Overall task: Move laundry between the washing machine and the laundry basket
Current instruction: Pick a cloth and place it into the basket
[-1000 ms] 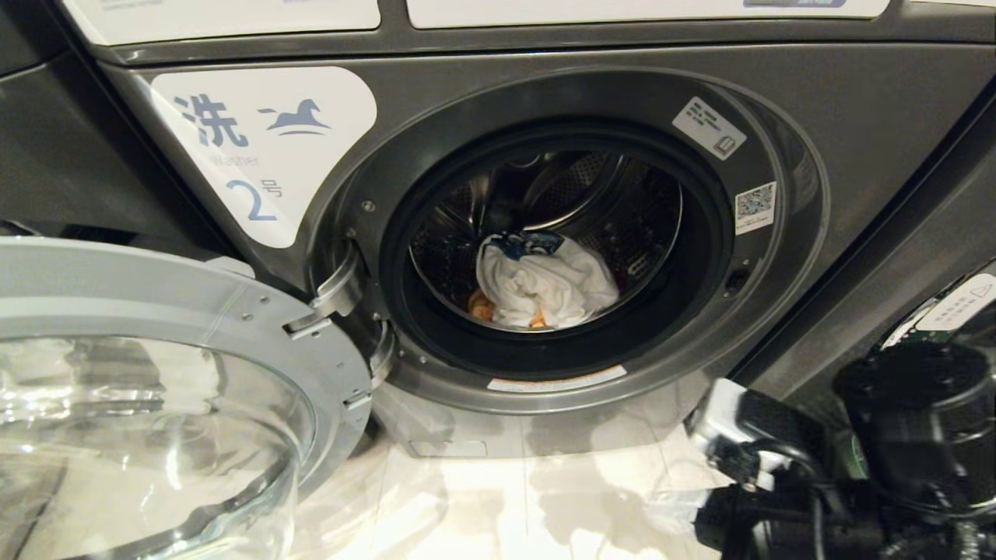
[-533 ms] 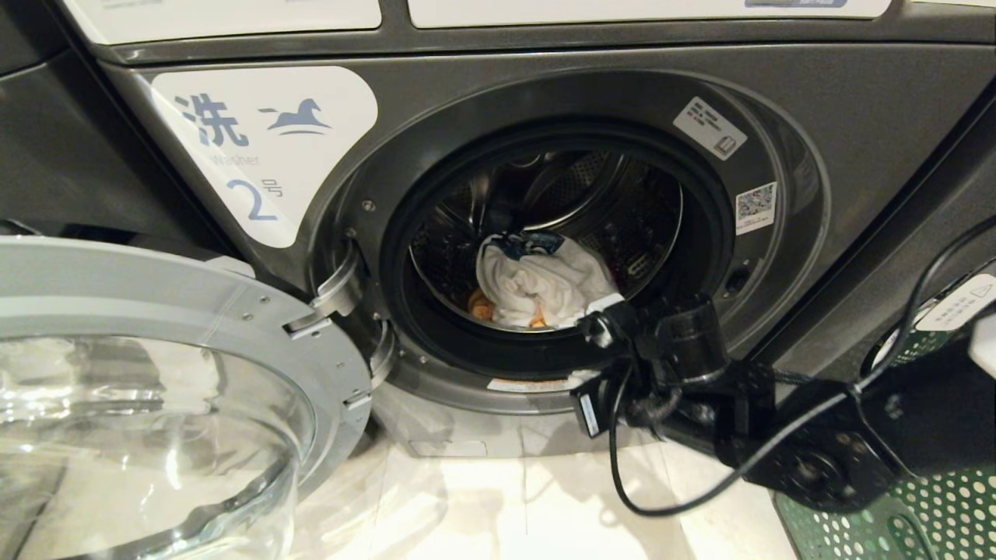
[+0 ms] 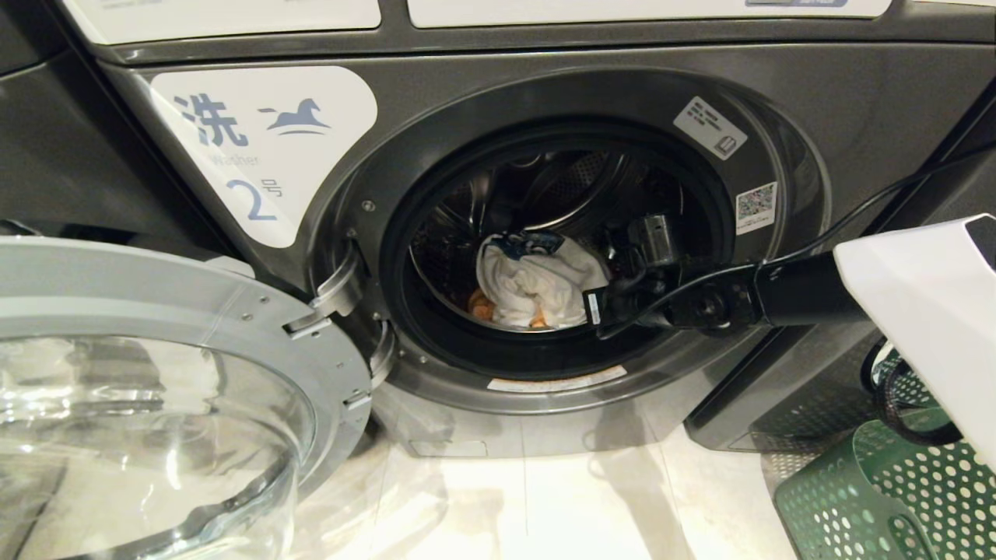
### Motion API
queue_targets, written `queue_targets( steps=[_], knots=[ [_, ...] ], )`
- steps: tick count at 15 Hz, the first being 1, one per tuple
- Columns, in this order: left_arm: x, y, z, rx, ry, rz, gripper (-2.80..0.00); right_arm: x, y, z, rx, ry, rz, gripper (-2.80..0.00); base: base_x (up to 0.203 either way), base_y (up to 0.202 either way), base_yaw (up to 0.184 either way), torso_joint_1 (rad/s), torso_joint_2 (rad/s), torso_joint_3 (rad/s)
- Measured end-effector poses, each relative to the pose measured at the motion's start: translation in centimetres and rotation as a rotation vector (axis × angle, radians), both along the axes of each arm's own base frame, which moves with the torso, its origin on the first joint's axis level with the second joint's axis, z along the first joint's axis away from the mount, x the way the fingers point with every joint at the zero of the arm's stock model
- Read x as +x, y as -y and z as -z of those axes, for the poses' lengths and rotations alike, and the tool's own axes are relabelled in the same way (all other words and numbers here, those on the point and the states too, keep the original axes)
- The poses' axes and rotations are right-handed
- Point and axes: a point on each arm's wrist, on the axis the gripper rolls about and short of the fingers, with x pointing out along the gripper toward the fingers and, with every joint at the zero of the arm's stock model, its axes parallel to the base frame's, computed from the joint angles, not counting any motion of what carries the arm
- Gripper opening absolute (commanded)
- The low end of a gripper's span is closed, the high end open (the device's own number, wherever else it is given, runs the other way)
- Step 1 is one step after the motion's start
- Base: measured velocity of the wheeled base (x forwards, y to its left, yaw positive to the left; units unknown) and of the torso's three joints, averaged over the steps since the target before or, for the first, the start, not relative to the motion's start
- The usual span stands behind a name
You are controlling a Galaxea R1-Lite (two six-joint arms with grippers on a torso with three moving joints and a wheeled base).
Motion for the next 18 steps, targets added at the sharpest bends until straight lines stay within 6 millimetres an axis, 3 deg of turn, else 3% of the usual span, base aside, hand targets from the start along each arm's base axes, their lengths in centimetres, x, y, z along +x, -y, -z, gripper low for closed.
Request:
queue_targets(
  steps=[5, 8, 11, 12, 18],
  knots=[
    [0.0, 0.0, 0.0, 0.0, 0.0, 0.0, -2.8, 2.5, -0.8, 2.0, -0.037, -0.101, 0.003, -2.8, 0.0, 0.0, 0.0, 0.0, 0.0, 0.0],
    [0.0, 0.0, 0.0, 0.0, 0.0, 0.0, -2.8, 3.1, -1.1, 3.3, -0.033, -0.12, -0.01, -2.8, 0.0, 0.0, 0.0, 0.0, 0.0, 0.0],
    [0.0, 0.0, 0.0, 0.0, 0.0, 0.0, -2.8, 3.4, -1.2, 3.4, -0.019, -0.1, -0.014, -2.8, 0.0, 0.0, 0.0, 0.0, 0.0, 0.0],
    [0.0, 0.0, 0.0, 0.0, 0.0, 0.0, -2.8, 3.3, -1.3, 3.1, -0.011, -0.086, -0.024, 0.0, 0.0, 0.0, 0.0, 0.0, 0.0, 0.0],
    [0.0, 0.0, 0.0, 0.0, 0.0, 0.0, -2.8, 4.0, -1.7, 2.1, 0.047, 0.037, -0.037, 0.0, 0.0, 0.0, 0.0, 0.0, 0.0, 0.0]
  ],
)
